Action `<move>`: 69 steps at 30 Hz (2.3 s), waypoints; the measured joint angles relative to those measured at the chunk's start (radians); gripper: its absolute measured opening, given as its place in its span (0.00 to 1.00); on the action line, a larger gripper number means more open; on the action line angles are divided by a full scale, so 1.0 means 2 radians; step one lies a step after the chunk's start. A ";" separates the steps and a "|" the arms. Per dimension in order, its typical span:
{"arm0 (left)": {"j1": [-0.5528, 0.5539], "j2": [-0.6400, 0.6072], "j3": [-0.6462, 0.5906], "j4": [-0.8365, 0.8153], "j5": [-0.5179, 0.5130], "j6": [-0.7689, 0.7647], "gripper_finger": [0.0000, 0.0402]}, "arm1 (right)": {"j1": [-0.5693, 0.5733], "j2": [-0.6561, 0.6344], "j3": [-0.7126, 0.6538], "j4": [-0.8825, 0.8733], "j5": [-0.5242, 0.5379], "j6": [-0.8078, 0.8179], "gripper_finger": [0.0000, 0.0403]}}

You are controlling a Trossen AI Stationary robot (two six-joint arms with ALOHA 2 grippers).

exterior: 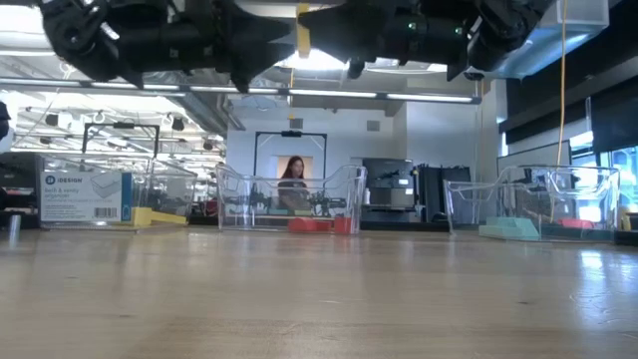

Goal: Sort & place blocks by color
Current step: Put the yellow block into the left transparent bin

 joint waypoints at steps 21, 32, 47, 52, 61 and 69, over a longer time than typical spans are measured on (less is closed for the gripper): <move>-0.004 0.021 0.058 -0.098 -0.013 0.001 0.37 | 0.000 0.003 0.000 0.000 -0.010 0.013 0.31; -0.004 0.020 0.058 -0.111 -0.022 0.004 0.30 | 0.000 0.003 0.000 -0.006 0.004 0.026 0.44; 0.017 -0.141 0.026 -0.305 -0.065 0.035 0.30 | -0.009 -0.104 -0.031 -0.133 0.052 -0.024 0.78; 0.017 -0.264 -0.035 -0.306 -0.090 0.037 0.30 | -0.009 -0.188 -0.121 -0.081 0.113 -0.035 0.78; 0.017 -0.362 -0.077 -0.308 -0.086 0.032 0.30 | -0.009 -0.285 -0.199 -0.040 0.068 -0.027 0.79; 0.017 -0.361 -0.078 -0.308 -0.097 0.031 0.30 | -0.009 -0.286 -0.200 -0.042 0.060 -0.026 0.79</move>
